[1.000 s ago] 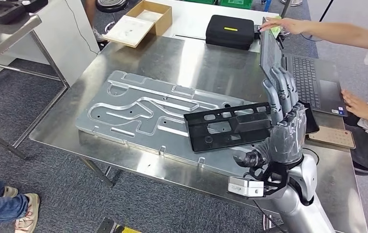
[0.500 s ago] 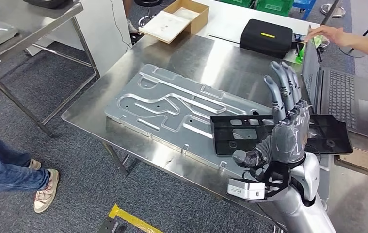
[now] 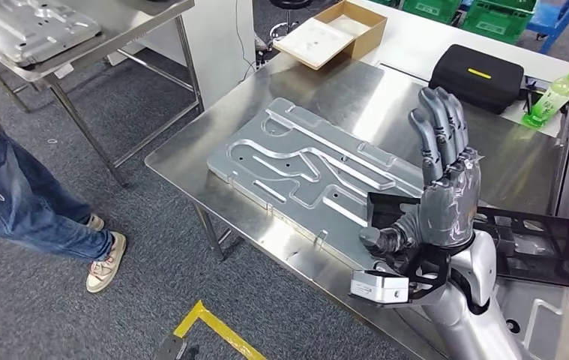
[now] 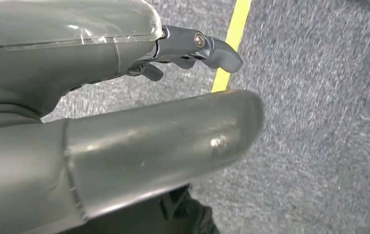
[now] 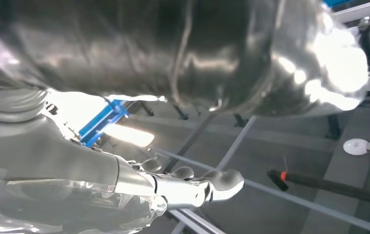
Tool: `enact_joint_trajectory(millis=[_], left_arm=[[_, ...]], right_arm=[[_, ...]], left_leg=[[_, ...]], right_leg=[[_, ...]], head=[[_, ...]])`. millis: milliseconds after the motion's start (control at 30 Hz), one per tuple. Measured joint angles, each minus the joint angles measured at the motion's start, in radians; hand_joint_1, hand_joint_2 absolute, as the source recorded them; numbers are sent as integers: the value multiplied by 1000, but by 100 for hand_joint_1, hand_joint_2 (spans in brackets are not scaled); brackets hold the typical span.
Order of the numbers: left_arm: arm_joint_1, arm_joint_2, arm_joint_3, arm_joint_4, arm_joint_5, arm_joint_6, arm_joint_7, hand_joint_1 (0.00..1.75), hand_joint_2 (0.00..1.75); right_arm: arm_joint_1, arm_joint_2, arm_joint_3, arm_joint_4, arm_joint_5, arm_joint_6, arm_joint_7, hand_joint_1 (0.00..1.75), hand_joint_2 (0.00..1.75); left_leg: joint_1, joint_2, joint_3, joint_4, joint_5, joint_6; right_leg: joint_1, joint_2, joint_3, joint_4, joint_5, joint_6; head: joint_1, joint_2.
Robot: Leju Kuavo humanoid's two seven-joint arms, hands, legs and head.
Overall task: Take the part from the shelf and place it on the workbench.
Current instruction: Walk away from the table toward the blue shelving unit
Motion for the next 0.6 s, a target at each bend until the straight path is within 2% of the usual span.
enact_joint_trajectory(millis=[33, 67, 133, 167, 200, 233, 267, 333, 400, 433, 500, 533, 600], left_arm=[[2, 0, 0, 0, 0, 1, 0, 0, 0], [2, 0, 0, 0, 0, 2, -1, 0, 0], [-2, 0, 0, 0, 1, 4, -2, 0, 0], [-3, 0, 0, 0, 1, 5, -2, 0, 0], [-2, 0, 0, 0, 2, 5, -2, 0, 0], [-1, 0, 0, 0, 3, 6, -2, 0, 0], [-1, 0, 0, 0, 3, 7, -2, 0, 0], [-2, 0, 0, 0, 4, 6, -2, 0, 0], [-6, 0, 0, 0, 4, 6, -2, 0, 0], [-6, 0, 0, -1, 4, 6, -2, 0, 0], [-3, 1, 0, -1, 4, 6, -2, 0, 0], [-2, 1, 0, -1, 4, 6, -3, 0, 0], [-3, 2, 0, -2, 4, 6, -3, 0, 0]], right_arm=[[-2, 0, 0, 0, 1, 0, 1, 0, 0], [-4, 0, 0, 0, 2, 0, 1, 0, 0], [-5, 0, 1, 2, 4, 0, 2, 0, 0], [-5, 0, 1, 3, 5, 0, 2, 0, 0], [-5, 0, 2, 4, 8, 0, 2, 0, 0], [-5, 0, 3, 6, 11, 0, 3, 0, 0], [-6, 0, 4, 8, 15, -1, 4, 0, 0], [-8, 0, 8, 11, 25, -1, 8, 0, 0], [-11, 0, 12, 14, 33, -3, 11, 0, 0], [-12, 0, 13, 16, 34, -4, 12, 0, 0], [-14, 0, 16, 19, 35, -5, 13, 0, 0], [-14, 0, 18, 21, 35, -6, 13, 0, 0], [-13, -1, 20, 24, 35, -9, 13, 0, 0]], left_leg=[[-2, 15, -5, 10, -8, -6], [-4, 40, -19, 38, -25, -11], [-3, 100, -72, 148, -83, -20], [0, 113, -103, 209, -108, -24], [3, 119, -125, 251, -119, -28], [5, 123, -129, 258, -110, -31], [7, 130, -114, 228, -85, -34], [6, 167, -46, 96, -24, -32], [-1, 193, -4, 9, 0, -19], [-5, 192, -2, 1, -3, -11], [-4, 169, -4, -4, 1, 3], [-2, 158, -2, -9, 4, 10], [3, 137, 1, -15, 10, 21]], right_leg=[[-2, -13, 5, -7, 2, -5], [-5, -27, 9, -14, 5, -10], [-5, -57, 13, -19, 6, -18], [-4, -72, 14, -19, 5, -20], [-4, -87, 14, -19, 3, -20], [-4, -102, 15, -18, 1, -19], [-4, -115, 16, -18, -1, -17], [-3, -139, 20, -13, -8, -9], [2, -158, 22, -7, -15, 0], [5, -167, 23, -7, -17, 5], [4, -178, 27, -8, -21, 15], [2, -166, 25, 2, -31, 20], [-2, -113, -6, 77, -80, 26]], head=[[-1, 0], [-3, 0], [-7, 0], [-8, 0], [-8, 0], [-8, 0], [-8, 0], [-8, 0], [-7, 0], [-6, 0], [-6, 0], [-6, 0], [-5, 0]])
